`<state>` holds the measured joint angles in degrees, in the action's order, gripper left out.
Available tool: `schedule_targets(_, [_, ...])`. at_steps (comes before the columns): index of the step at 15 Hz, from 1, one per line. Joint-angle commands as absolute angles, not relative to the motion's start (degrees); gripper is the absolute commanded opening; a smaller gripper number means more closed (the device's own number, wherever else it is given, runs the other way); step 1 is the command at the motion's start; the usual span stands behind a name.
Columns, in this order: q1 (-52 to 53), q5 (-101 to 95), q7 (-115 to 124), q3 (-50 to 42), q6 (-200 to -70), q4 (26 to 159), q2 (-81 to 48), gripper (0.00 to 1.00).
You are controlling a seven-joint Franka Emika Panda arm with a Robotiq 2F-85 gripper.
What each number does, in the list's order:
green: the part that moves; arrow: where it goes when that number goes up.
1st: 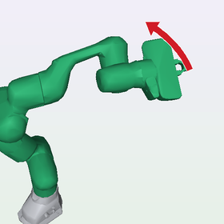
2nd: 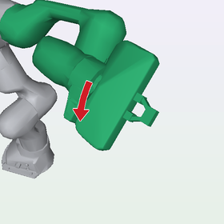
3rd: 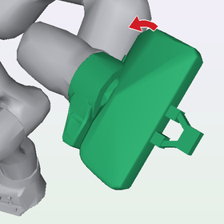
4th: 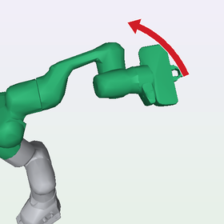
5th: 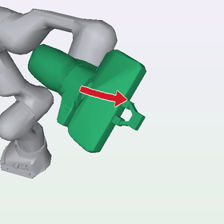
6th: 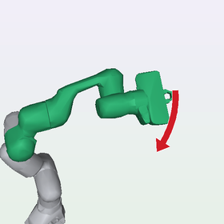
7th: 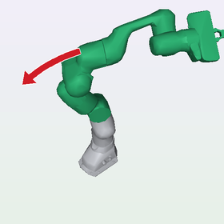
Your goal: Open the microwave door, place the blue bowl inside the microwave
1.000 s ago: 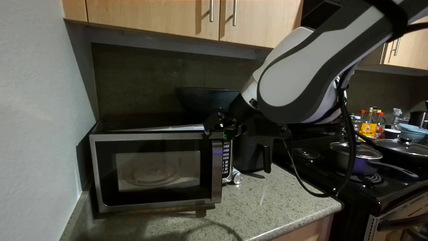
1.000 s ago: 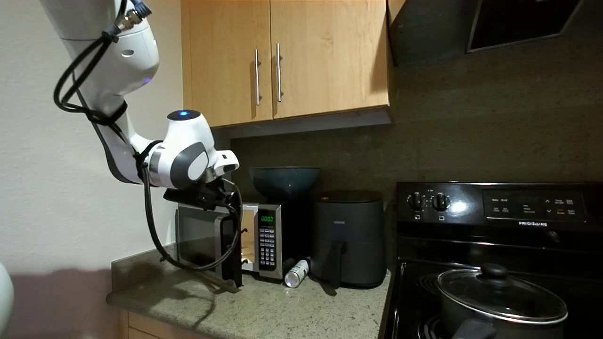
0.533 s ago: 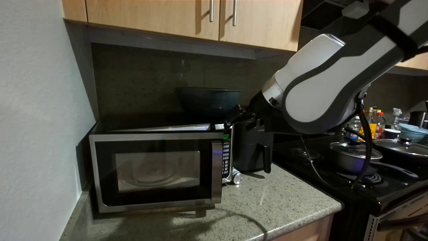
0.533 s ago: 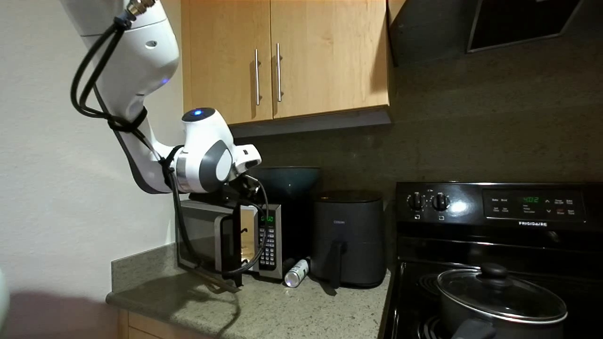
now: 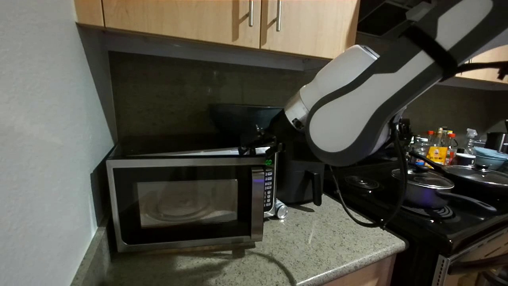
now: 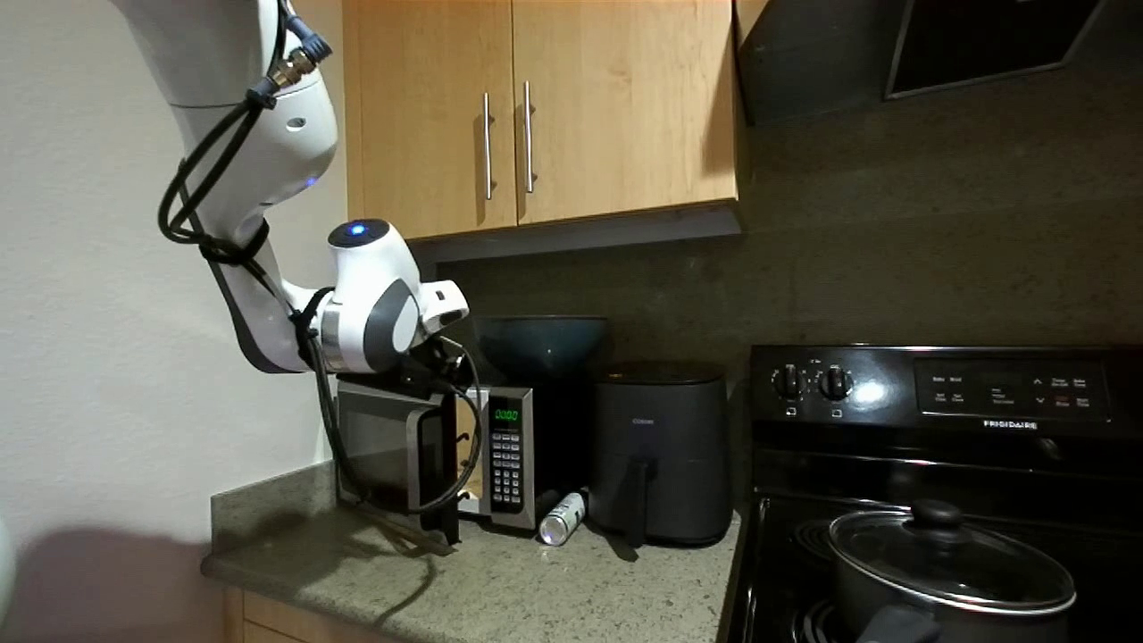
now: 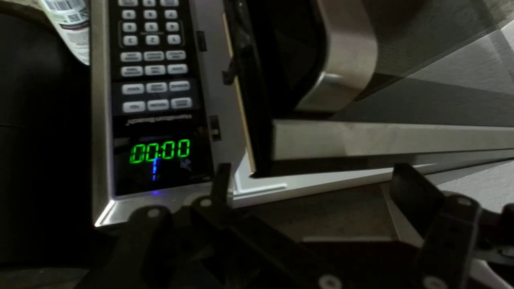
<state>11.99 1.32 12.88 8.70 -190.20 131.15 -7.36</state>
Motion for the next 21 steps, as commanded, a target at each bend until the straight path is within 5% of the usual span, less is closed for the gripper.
schedule_targets(1, [7.51,-1.07,12.92,14.63,-192.01,126.7,-12.99,1.0])
schedule_targets(11, [-10.91,-6.82,15.18,31.63,-203.21,124.18,-17.39,1.0])
schedule_targets(21, [-20.13,-10.28,15.35,42.48,-198.18,114.87,-16.37,1.0])
